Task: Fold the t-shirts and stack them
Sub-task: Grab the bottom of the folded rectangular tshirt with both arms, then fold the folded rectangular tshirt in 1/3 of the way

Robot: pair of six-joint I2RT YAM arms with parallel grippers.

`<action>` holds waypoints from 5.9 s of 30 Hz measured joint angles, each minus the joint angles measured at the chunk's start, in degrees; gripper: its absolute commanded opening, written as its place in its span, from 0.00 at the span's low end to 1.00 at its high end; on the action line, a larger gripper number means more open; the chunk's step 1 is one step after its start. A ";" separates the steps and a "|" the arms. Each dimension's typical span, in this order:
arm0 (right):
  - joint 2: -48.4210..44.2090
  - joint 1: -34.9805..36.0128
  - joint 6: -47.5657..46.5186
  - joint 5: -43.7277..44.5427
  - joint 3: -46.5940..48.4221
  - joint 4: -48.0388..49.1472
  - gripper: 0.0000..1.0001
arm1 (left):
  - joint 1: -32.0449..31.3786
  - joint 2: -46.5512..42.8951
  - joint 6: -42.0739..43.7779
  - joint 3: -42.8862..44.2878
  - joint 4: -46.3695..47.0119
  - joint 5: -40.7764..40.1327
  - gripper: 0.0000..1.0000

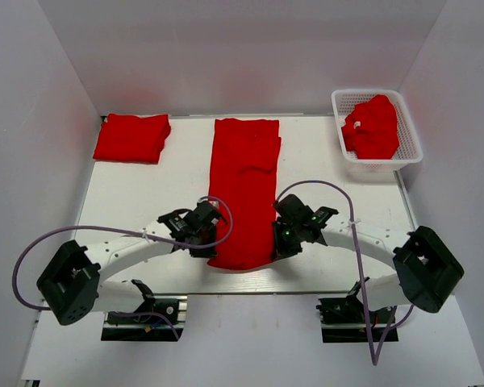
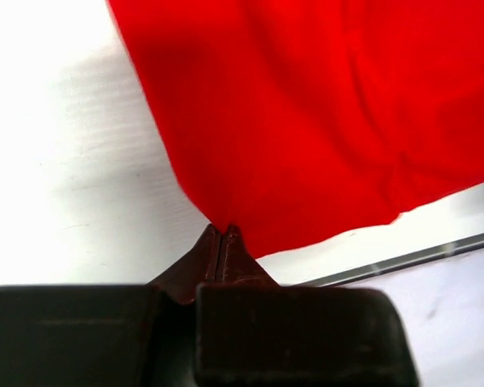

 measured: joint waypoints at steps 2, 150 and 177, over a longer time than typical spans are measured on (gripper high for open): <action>1.03 0.00 -0.76 0.59 0.57 -0.46 0.00 | 0.31 1.92 -0.66 3.21 -1.64 -0.83 0.00; 50.16 -10.97 -28.15 0.35 56.98 8.39 0.90 | 25.35 1.88 13.99 9.38 3.54 -4.26 1.00; 58.60 -12.63 -35.21 19.67 74.66 11.43 0.90 | 25.42 1.84 13.92 8.74 3.58 -4.07 1.00</action>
